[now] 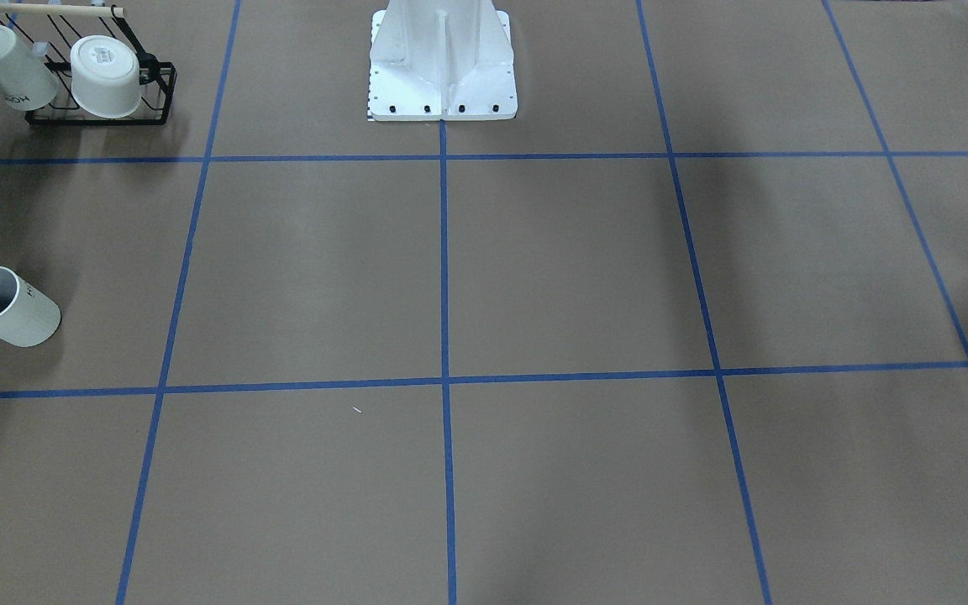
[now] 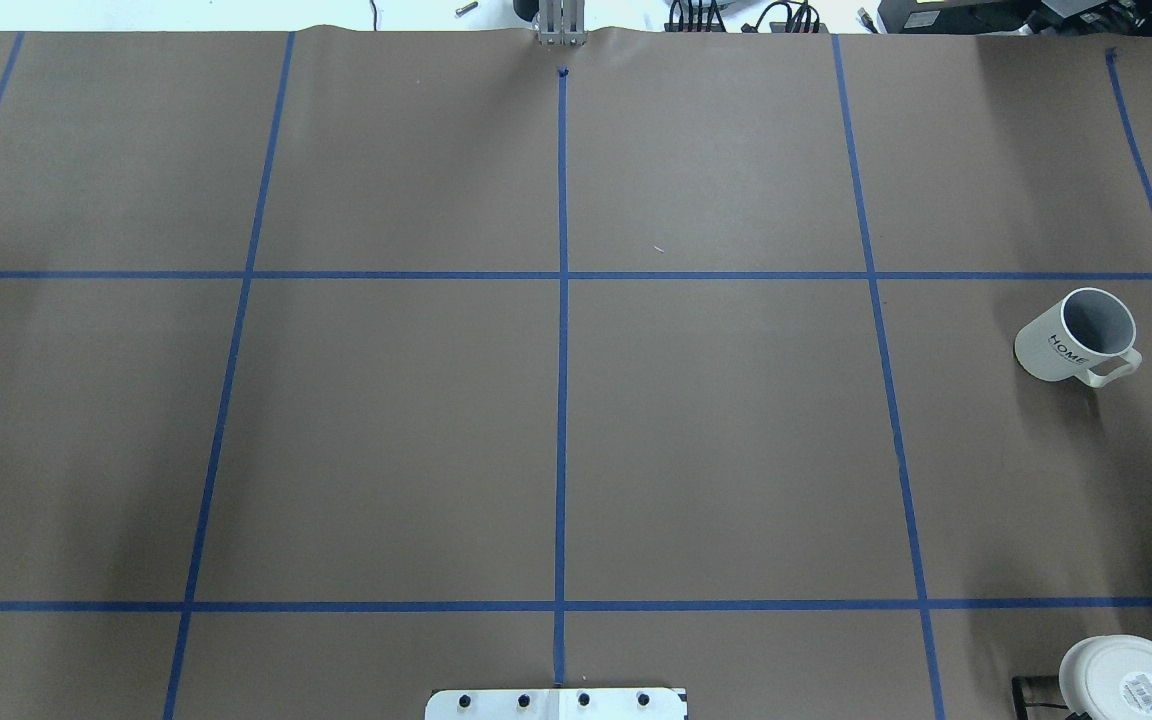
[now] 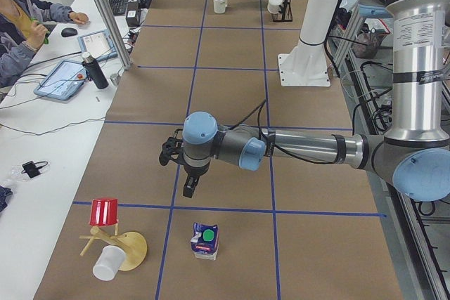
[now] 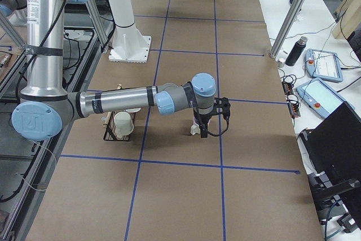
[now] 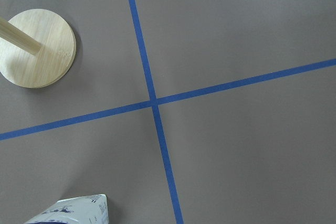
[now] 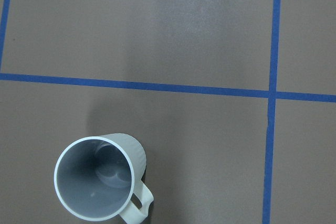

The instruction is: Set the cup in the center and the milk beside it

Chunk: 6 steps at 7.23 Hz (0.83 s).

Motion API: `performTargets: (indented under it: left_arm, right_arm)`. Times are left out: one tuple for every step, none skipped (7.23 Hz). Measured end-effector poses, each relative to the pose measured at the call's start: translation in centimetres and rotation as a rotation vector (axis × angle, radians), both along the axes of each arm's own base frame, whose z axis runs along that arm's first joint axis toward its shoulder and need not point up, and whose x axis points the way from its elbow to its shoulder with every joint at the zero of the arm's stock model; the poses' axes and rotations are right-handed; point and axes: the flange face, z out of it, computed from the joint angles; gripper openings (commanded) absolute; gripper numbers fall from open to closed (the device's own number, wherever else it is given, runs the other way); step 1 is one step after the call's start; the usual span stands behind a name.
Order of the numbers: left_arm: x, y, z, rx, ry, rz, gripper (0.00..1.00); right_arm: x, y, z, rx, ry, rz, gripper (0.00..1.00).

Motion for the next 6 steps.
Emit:
performTargets:
  left_arm:
    - [0.03, -0.03, -0.08, 0.002, 0.001, 0.000, 0.99]
    - [0.06, -0.04, -0.12, 0.006, 0.003, 0.001, 0.99]
    - [0.07, -0.01, 0.04, 0.005, 0.002, 0.001, 0.99]
    - [0.06, 0.06, 0.28, 0.001, 0.000, 0.001, 0.98]
    - [0.06, 0.09, 0.40, 0.000, -0.001, 0.001, 0.98]
    - [0.06, 0.06, 0.34, 0.002, -0.001, 0.002, 0.99]
  right_arm:
    - [0.00, -0.05, -0.06, 0.002, 0.000, 0.000, 1.00]
    - [-0.01, -0.11, -0.13, 0.004, 0.000, 0.000, 1.00]
    - [-0.01, -0.13, -0.16, 0.005, 0.000, -0.001, 1.00]
    - [0.00, -0.11, -0.15, 0.005, 0.000, -0.001, 1.00]
    - [0.00, -0.11, -0.25, 0.007, -0.001, -0.001, 1.00]
    - [-0.02, -0.16, -0.46, 0.011, -0.002, -0.001, 1.00]
